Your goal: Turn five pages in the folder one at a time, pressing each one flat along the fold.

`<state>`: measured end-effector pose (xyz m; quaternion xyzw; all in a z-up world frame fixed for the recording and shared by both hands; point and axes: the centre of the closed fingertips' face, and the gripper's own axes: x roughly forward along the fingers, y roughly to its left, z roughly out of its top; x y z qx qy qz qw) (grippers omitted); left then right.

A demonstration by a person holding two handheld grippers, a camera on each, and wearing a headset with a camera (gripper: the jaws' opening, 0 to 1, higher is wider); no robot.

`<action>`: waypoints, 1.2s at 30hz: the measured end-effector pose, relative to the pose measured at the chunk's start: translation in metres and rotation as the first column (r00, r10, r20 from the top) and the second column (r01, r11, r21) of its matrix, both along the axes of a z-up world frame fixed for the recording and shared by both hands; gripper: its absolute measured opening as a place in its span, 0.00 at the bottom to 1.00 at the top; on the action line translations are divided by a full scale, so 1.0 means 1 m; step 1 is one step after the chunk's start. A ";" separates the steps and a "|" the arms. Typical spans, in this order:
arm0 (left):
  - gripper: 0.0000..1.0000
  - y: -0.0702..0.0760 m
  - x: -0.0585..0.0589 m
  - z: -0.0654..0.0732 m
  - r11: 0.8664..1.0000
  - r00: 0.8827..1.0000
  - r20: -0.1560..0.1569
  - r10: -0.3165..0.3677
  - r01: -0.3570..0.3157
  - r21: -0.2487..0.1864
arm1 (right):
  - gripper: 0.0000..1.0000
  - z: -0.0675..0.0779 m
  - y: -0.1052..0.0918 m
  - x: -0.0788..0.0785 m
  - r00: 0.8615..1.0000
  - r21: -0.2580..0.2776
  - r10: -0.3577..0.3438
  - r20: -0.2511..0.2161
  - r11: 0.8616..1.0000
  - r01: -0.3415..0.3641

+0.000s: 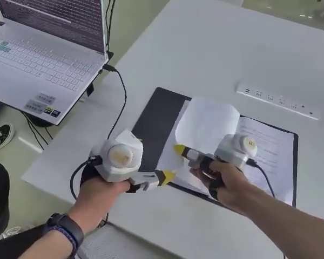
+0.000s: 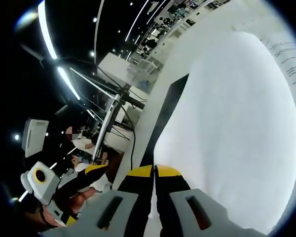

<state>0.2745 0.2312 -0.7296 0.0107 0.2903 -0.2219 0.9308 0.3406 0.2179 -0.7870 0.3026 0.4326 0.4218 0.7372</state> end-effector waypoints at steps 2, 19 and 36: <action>0.73 0.001 0.000 -0.001 1.000 1.000 -0.001 0.002 -0.002 -0.001 | 0.00 -0.005 0.001 -0.003 1.000 -0.012 0.006 -0.008 1.000 -0.006; 0.73 0.002 -0.003 -0.008 1.000 1.000 -0.020 0.003 -0.003 -0.002 | 0.00 -0.034 0.002 -0.010 0.994 -0.048 -0.054 -0.095 0.998 0.049; 0.70 -0.010 -0.010 -0.023 0.999 0.997 -0.069 -0.044 0.044 -0.002 | 0.28 -0.009 0.009 -0.020 0.998 0.045 -0.015 -0.058 0.999 0.018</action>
